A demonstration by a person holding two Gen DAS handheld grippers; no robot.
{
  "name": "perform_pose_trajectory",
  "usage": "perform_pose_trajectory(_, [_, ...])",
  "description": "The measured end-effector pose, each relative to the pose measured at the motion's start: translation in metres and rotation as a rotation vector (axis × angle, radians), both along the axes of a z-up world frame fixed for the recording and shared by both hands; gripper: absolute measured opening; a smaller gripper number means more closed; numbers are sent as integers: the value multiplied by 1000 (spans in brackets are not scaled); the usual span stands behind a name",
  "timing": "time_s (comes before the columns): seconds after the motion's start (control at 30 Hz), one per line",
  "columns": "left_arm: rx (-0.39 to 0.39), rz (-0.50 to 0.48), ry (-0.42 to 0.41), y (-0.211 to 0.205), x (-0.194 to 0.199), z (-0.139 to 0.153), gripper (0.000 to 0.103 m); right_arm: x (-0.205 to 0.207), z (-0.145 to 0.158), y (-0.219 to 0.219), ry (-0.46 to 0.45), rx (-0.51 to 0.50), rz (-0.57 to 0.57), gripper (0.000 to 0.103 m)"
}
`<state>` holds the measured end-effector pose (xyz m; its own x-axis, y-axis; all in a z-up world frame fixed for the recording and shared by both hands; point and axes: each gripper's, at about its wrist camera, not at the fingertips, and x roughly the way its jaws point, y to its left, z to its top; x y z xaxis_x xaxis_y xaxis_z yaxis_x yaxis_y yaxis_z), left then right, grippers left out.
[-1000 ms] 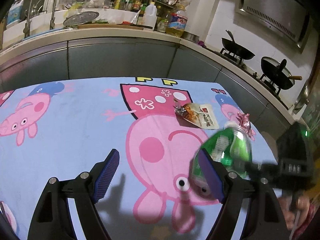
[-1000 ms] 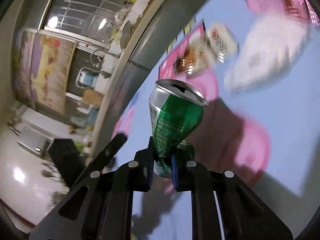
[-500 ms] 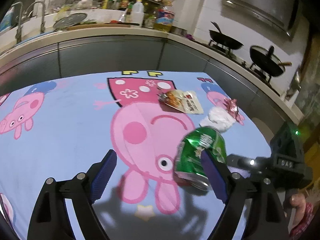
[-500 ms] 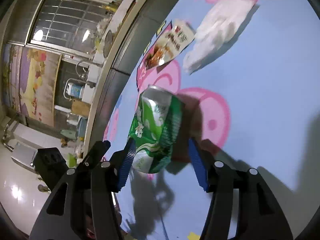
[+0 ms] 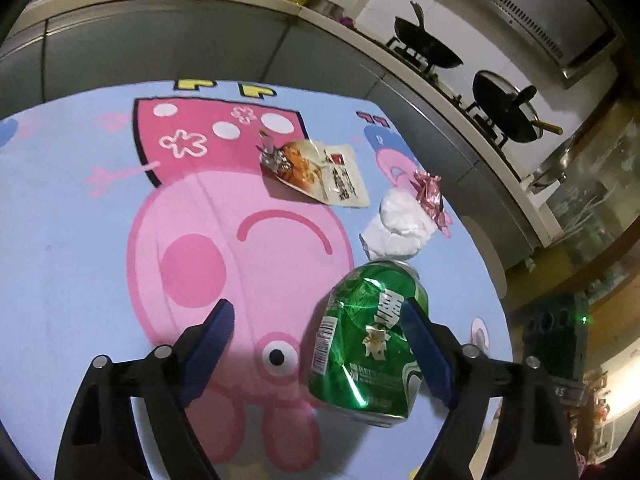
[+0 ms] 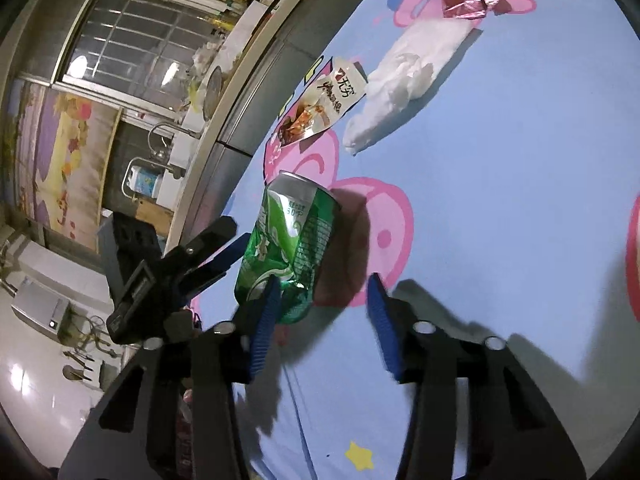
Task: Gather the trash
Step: 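Grasp the green can with the right tool and pass it to the left tool, then hold the green can in the left tool while the right tool grasps the white tissue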
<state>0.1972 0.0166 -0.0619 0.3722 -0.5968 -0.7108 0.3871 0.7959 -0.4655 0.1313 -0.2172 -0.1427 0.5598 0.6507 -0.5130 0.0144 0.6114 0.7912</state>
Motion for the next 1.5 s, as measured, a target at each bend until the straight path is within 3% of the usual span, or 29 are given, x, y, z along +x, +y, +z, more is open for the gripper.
perform_pose_trajectory(0.17, [27, -20, -3, -10, -5, -6, 74, 12, 5, 5, -21, -34, 14, 22])
perform_pose_trajectory(0.27, [33, -37, -8, -15, -12, -9, 65, 19, 6, 10, -23, -85, 15, 17])
perform_pose_trajectory(0.43, [91, -27, -49, -21, -27, -7, 63, 31, 10, 18, -35, -175, 23, 8])
perform_pose_trajectory(1.0, [117, 64, -90, -10, -36, -1, 51, 47, 14, 34, -38, -184, 71, 11])
perform_pose_trajectory(1.27, [127, 69, -98, -8, -36, 0, 51, 44, 13, 29, -34, -167, 56, 11])
perform_pose_trajectory(1.33, [129, 68, -100, -8, -36, 0, 51, 40, 14, 19, -36, -149, 28, 15])
perform_pose_trajectory(1.4, [127, 67, -100, -8, -35, 0, 51, 36, 17, 6, -40, -141, -16, 33])
perform_pose_trajectory(1.5, [117, 68, -96, -6, -35, 0, 50, 33, 21, -21, -45, -150, -102, 34])
